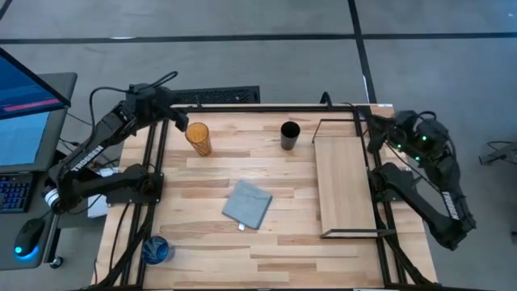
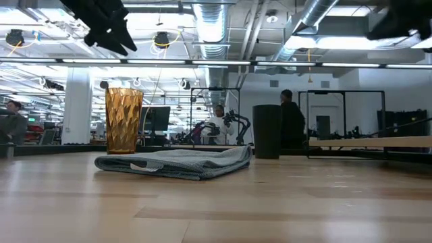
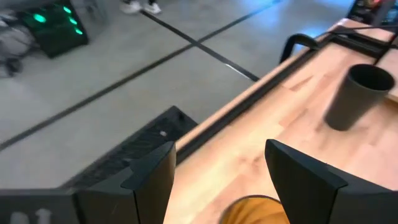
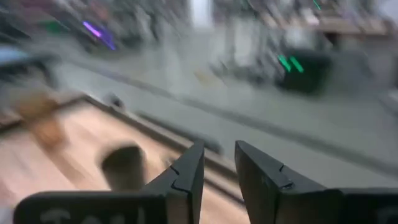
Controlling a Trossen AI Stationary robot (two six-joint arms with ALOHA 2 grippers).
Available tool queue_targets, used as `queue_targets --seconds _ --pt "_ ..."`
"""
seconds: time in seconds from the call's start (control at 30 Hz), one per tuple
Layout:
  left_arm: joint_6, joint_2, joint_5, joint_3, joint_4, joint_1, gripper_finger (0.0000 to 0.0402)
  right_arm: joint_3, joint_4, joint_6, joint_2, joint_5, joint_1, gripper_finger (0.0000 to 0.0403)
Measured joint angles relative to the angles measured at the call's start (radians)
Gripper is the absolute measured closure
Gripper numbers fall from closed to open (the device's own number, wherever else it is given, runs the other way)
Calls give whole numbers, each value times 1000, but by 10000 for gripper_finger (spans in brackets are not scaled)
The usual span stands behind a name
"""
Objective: Stack small to large cups/mugs on shelf
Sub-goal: Put the brown cup on the shelf
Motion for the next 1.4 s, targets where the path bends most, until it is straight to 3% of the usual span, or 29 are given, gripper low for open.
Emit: queue_targets --seconds 0.17,0.37,0.53,0.7,1.03,1.4 --pt "-9 54 69 0 -6 0 161 120 -271 -4 84 155 -3 290" --pt "2 149 120 1 -182 0 161 126 -270 -3 94 155 -3 290" --pt "118 224 67 1 -302 0 161 127 -273 15 94 155 -3 290" --pt "202 258 -10 1 -289 0 161 127 -273 16 94 155 -3 290" --pt "185 263 1 1 -272 7 161 127 -291 16 93 154 -3 290" --pt "170 417 -34 1 -302 10 174 126 -292 17 93 154 -3 290"
